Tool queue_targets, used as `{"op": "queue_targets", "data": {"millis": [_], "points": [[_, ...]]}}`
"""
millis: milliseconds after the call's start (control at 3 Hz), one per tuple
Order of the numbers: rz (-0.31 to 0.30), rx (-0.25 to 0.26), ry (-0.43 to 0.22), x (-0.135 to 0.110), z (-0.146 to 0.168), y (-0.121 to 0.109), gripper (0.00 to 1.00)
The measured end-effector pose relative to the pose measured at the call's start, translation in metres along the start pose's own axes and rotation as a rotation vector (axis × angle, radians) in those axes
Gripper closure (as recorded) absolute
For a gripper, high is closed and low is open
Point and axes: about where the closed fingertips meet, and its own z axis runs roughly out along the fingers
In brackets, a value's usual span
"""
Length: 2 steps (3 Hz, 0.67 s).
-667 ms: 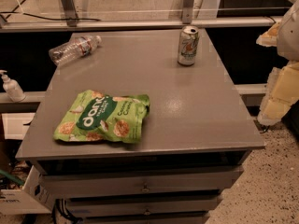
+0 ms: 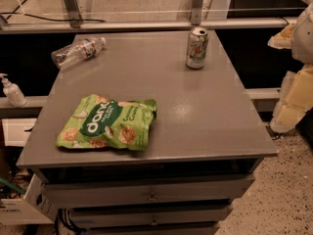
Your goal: Move 7up can near green rice chip bag
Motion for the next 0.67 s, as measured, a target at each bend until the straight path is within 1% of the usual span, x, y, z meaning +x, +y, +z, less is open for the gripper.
{"op": "queue_targets", "data": {"millis": [333, 667], "points": [[-0.032, 0.023, -0.069, -0.008, 0.006, 0.01, 0.0], [-0.011, 0.07, -0.185, -0.027, 0.027, -0.014, 0.0]]}}
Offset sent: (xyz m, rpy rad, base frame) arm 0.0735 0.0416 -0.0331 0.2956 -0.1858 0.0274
